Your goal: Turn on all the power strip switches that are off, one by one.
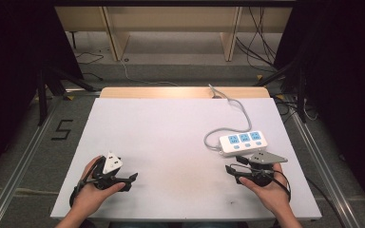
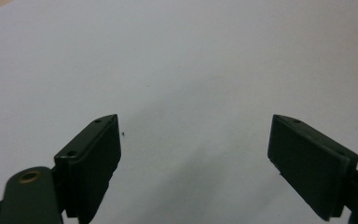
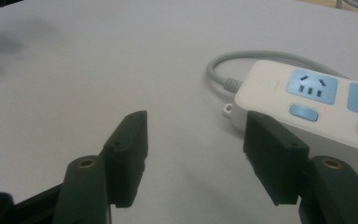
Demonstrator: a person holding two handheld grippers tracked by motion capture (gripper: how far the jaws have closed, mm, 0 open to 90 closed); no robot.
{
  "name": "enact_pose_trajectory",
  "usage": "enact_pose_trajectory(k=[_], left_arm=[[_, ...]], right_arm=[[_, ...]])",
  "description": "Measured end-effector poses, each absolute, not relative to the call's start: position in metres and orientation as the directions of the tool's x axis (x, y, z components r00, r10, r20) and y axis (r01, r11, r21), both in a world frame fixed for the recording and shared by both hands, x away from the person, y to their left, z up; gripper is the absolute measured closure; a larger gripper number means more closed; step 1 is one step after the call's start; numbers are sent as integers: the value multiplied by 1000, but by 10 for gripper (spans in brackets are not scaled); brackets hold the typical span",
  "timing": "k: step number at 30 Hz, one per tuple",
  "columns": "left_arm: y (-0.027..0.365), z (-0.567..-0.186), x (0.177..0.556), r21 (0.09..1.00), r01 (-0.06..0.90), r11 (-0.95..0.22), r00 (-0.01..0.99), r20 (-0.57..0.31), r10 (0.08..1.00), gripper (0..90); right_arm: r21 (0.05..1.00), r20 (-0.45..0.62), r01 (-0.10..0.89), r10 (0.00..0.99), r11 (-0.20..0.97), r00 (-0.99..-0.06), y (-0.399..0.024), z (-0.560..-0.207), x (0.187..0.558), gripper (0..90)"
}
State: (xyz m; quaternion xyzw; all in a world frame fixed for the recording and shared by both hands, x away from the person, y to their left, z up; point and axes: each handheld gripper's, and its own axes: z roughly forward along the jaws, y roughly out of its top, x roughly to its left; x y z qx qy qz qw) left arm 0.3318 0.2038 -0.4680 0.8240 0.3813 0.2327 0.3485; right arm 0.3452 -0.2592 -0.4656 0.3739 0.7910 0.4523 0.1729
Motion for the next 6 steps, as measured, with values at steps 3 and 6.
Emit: enact_pose_trajectory(k=[3, 6], left_arm=[[203, -469, 333, 752, 469, -463, 600, 113, 792, 160], [201, -472, 334, 746, 478, -463, 608, 99, 788, 156]], right_arm=[[847, 66, 433, 745, 310, -663, -259, -466, 345, 412], [851, 67, 428, 744, 305, -664, -259, -466, 344, 410]])
